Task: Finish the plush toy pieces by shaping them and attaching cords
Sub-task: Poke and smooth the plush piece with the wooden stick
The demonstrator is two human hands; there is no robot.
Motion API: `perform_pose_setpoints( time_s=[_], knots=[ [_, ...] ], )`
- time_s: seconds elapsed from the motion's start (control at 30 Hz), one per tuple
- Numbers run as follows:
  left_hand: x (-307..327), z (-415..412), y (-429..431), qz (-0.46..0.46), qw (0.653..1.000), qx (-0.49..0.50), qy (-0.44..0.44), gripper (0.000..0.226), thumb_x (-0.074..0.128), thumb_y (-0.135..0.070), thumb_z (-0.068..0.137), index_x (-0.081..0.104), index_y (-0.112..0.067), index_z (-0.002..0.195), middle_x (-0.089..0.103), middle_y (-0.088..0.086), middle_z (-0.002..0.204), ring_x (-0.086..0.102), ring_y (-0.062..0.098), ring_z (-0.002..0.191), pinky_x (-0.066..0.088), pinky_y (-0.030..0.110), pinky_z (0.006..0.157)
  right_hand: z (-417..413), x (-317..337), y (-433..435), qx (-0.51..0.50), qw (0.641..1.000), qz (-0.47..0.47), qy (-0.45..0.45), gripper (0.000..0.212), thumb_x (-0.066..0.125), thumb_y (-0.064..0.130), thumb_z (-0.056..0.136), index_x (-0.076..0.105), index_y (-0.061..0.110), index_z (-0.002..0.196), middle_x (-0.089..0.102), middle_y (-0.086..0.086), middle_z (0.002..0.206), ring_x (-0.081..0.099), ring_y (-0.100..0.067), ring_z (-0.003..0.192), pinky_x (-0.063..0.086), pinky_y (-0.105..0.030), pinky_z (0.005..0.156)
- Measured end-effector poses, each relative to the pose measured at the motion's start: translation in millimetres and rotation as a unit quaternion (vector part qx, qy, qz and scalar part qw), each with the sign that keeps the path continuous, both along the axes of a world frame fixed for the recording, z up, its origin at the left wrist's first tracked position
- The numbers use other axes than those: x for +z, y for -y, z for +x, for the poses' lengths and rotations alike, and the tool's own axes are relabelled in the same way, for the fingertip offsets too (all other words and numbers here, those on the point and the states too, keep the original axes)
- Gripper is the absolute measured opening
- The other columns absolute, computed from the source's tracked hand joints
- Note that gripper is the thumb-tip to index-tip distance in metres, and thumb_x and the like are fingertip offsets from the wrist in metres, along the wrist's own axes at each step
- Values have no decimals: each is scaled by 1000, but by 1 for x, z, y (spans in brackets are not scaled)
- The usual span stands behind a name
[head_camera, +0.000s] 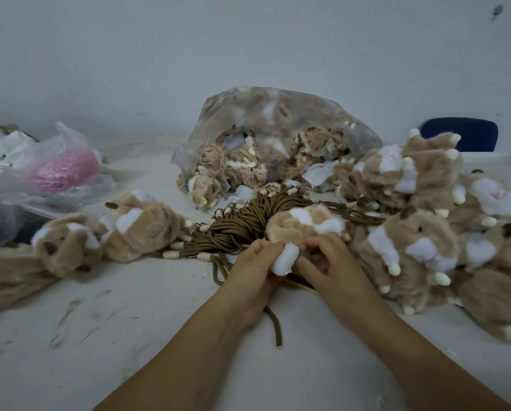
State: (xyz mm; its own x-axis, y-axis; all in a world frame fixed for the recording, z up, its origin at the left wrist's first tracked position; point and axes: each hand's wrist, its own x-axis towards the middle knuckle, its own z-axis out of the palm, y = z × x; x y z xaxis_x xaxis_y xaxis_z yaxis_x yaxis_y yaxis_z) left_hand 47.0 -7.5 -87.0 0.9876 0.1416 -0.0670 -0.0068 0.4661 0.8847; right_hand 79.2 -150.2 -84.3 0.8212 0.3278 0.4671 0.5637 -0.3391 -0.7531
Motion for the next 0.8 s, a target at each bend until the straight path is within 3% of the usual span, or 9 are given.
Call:
perform_pose_setpoints(
  time_s=[0.13,0.23,0.3,0.47,0.6,0.7,0.8],
  knots=[
    [-4,-1,3,58,998,5,0,21,58,-14,96,47,-14,78,62,-2,65,60,8,61,49,23,60,1,4,0,7,998,42,-49,14,68,21,85,57,13,83,55,-3,85,46,0,63,40,-8,59],
    [-4,-2,7,158,986,43,-7,23,66,-31,83,48,-16,81,54,3,76,53,14,72,45,31,70,3,0,0,9,997,12,-72,23,68,27,82,53,10,79,49,3,71,40,0,56,38,-12,52],
    [-4,-3,9,230,970,79,-4,24,62,-37,77,47,-18,79,50,-1,75,48,12,71,42,31,67,1,-1,-1,-3,999,-14,-45,22,65,28,80,49,15,74,46,9,66,39,0,54,36,-13,51],
    [-9,0,6,307,942,133,6,22,58,-23,91,45,-22,73,44,-13,63,40,0,55,37,25,59,-4,0,-1,-12,991,-88,97,24,64,20,77,41,23,71,43,10,74,41,-7,69,34,-16,57],
    [-10,1,5,356,925,135,17,22,58,-26,90,45,-24,73,47,-17,58,42,-2,53,38,24,57,-3,-3,0,-24,997,-49,55,26,65,14,76,42,23,70,44,8,73,41,-3,65,36,-15,56],
    [-8,-1,9,372,922,109,29,21,56,-44,85,47,-28,75,54,-10,65,55,14,63,46,40,61,3,-5,-1,-46,998,-18,34,23,63,14,78,41,19,71,46,4,71,43,-6,61,38,-16,54],
    [-3,-6,12,338,939,58,32,25,58,-59,77,55,-34,80,67,2,72,66,26,64,50,39,56,6,-6,-1,-46,999,10,-16,25,62,24,81,41,13,74,53,-9,74,54,-25,64,49,-26,53]
  ],
)
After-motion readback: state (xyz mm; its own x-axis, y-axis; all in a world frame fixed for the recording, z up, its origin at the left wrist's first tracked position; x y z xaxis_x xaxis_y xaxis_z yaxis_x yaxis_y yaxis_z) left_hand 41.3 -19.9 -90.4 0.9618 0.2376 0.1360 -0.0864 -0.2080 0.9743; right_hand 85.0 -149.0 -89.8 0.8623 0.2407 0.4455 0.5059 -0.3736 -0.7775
